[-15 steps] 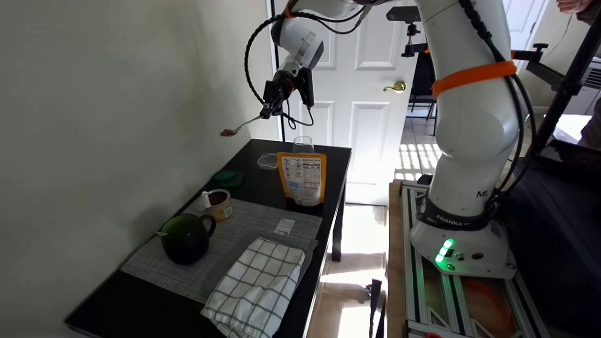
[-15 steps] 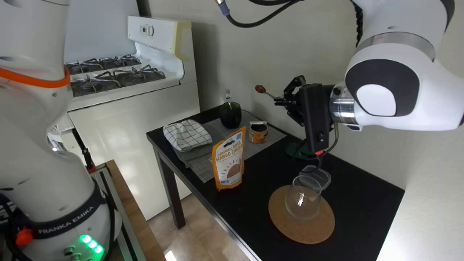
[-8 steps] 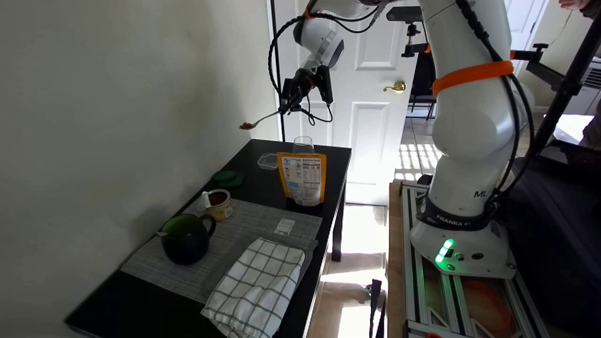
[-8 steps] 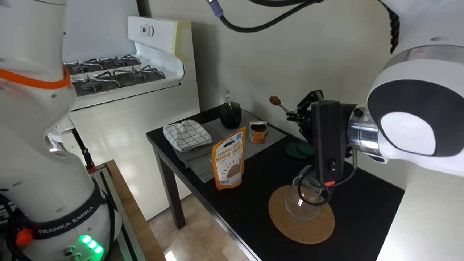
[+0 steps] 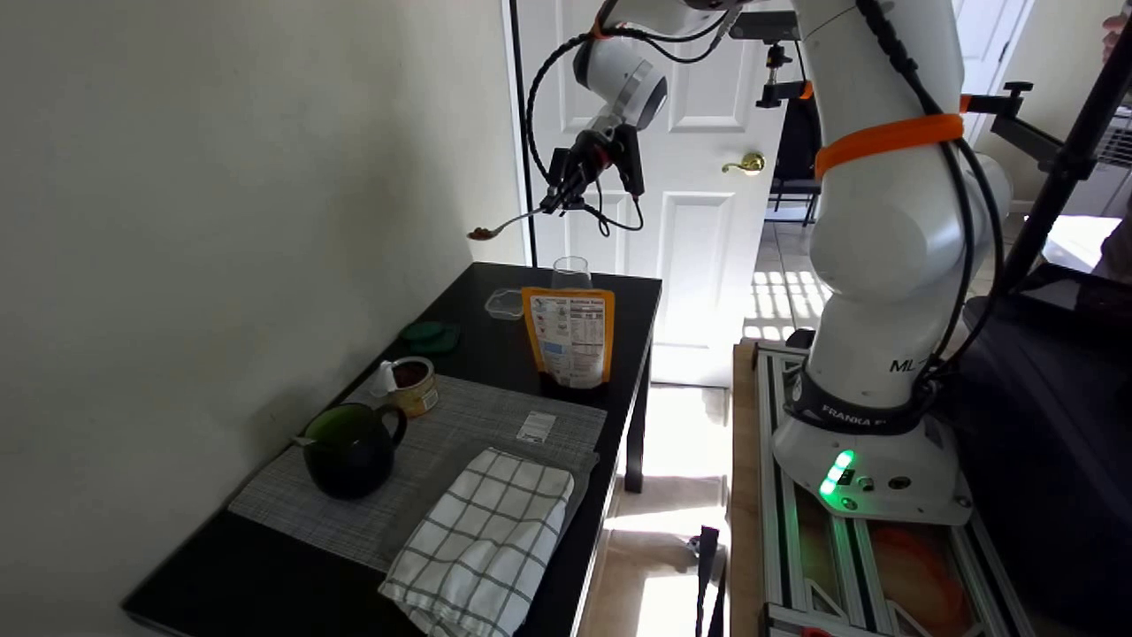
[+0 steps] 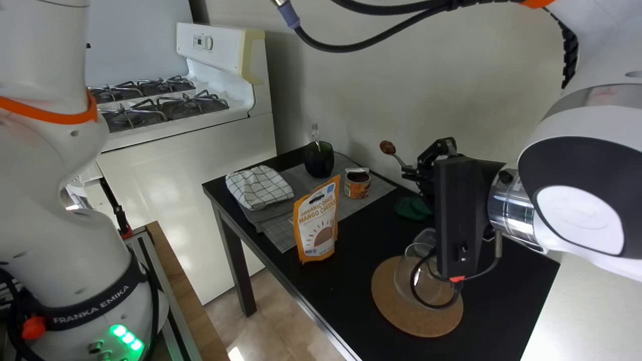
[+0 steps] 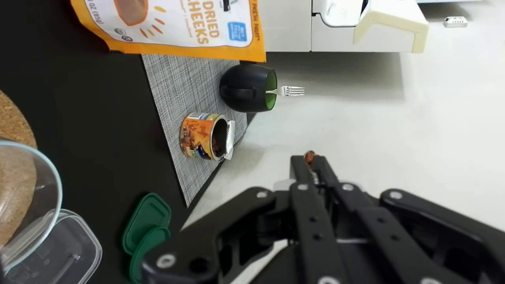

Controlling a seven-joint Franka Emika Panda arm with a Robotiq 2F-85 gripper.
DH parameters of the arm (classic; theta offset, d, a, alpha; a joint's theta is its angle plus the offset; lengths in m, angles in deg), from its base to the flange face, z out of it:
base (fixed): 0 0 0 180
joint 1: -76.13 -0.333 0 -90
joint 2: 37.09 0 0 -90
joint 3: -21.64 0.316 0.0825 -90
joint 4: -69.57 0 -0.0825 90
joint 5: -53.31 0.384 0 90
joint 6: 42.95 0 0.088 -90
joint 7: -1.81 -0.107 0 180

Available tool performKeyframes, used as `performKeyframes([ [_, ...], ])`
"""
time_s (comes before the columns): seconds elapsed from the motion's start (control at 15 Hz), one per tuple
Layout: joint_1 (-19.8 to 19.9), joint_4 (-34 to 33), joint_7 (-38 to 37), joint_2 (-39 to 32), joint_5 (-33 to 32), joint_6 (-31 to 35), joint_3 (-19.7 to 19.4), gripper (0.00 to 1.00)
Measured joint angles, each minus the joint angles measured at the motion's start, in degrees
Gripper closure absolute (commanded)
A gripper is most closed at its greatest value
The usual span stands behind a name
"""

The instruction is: Scoop up the coffee powder from the can and put it into the jar

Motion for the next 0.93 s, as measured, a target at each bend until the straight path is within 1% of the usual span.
performKeyframes([
  [0.33,0.63,-1.00,-1.44,-1.39,0.01,1.23,-0.07,0.98],
  [0.53,2.34,-2.27,-3.21,-2.87,0.37,1.96,-0.18,0.98],
  [0.93,6.00,-5.77,-8.32,-7.01,3.08,3.13,0.07,0.98],
])
